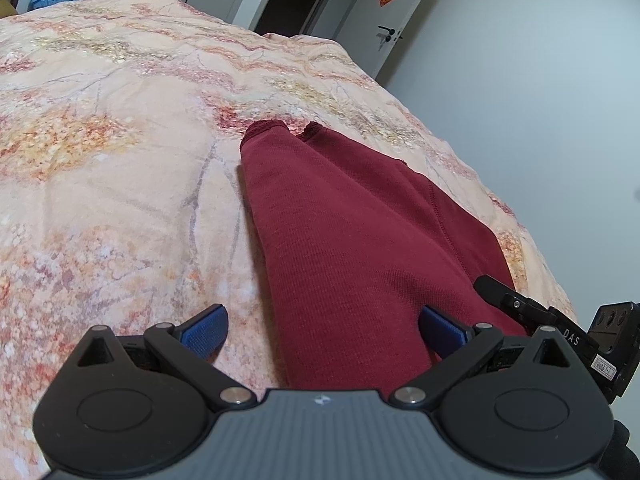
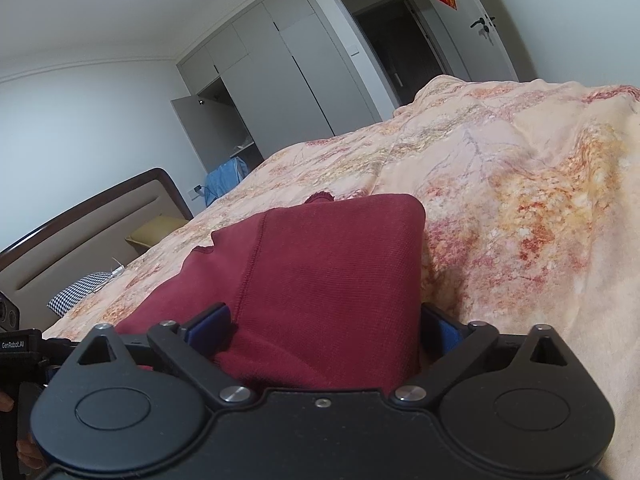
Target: Fold small clothes
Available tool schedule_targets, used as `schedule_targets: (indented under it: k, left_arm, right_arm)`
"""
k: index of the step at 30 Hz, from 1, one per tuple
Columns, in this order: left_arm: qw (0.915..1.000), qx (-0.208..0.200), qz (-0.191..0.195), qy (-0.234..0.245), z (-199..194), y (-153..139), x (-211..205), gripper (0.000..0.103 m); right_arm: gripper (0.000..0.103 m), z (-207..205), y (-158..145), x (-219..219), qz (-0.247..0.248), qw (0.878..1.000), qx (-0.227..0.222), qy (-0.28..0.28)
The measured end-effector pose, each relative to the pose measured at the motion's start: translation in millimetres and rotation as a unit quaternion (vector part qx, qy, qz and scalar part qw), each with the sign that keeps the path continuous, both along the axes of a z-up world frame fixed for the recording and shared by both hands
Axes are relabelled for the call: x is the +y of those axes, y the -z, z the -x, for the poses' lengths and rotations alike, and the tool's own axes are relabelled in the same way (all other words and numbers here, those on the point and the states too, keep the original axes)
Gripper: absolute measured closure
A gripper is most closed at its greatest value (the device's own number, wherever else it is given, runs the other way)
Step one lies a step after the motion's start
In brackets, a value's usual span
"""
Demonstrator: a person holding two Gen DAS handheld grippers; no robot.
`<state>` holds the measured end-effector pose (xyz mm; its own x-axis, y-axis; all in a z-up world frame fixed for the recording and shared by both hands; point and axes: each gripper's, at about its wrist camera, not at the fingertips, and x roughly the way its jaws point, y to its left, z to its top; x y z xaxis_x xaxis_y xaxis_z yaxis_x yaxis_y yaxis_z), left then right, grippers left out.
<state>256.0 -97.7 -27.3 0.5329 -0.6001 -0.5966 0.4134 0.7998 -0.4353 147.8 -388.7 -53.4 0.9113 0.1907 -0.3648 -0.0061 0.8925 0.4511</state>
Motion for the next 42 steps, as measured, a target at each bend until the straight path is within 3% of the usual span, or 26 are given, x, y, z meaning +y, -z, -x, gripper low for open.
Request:
schedule_targets:
  k: [8, 10, 13, 15, 19, 23, 25, 27, 33, 36, 42]
  left_arm:
    - [0.9994, 0.017, 0.029, 0.004, -14.8, -1.6, 7.8, 0.0]
    - [0.999, 0.024, 0.038, 0.0, -21.4, -2.1, 8.2, 0.002]
    - [0.9988, 0.03, 0.039, 0.001, -26.7, -4.0, 4.7, 0.01]
    - [0.9987, 0.029, 0.041, 0.009, -26.5, -6.5, 1.3, 0.025]
    - [0.9993, 0.018, 0.03, 0.011, -21.6, -12.2, -5.4, 0.035]
    - [0.9998, 0.005, 0.02, 0.007, -17.6, -20.9, -7.3, 0.052]
    - [0.9999, -0.007, 0.014, -0.001, -15.3, -27.0, -6.3, 0.059]
    - [0.9997, -0.021, 0.015, -0.006, -14.0, -33.6, -3.3, 0.065]
    - [0.9973, -0.065, 0.016, -0.029, -14.4, -58.0, 18.1, 0.068]
    - [0.9928, -0.097, 0.003, -0.07, -15.1, -73.0, 42.7, 0.068]
    - [0.9778, -0.113, 0.005, -0.177, -20.6, -82.2, 107.4, 0.068]
  right_arm:
    - [0.025, -9.5, -8.5, -4.8, -0.031, 0.999, 0.02, -0.017]
    - [0.036, -11.4, -9.1, -6.8, -0.043, 0.999, 0.027, -0.007]
    - [0.037, -14.1, -10.7, -7.6, -0.049, 0.998, 0.04, 0.003]
    - [0.041, -14.2, -13.8, -1.9, -0.031, 0.998, 0.045, 0.003]
    - [0.053, -14.4, -21.1, 8.0, -0.002, 0.999, 0.043, -0.003]
    - [0.065, -16.4, -32.3, 14.1, 0.017, 0.999, 0.047, -0.006]
    - [0.078, -17.7, -42.9, 19.8, 0.032, 0.998, 0.044, -0.005]
    - [0.081, -17.7, -54.9, 29.0, 0.045, 0.998, 0.032, -0.009]
    - [0.083, -42.6, -88.4, 67.7, 0.074, 0.996, -0.018, -0.046]
    - [0.084, -69.8, -96.2, 90.7, 0.064, 0.994, -0.033, -0.077]
    - [0.084, -132.8, -99.8, 158.2, 0.049, 0.988, -0.039, -0.141]
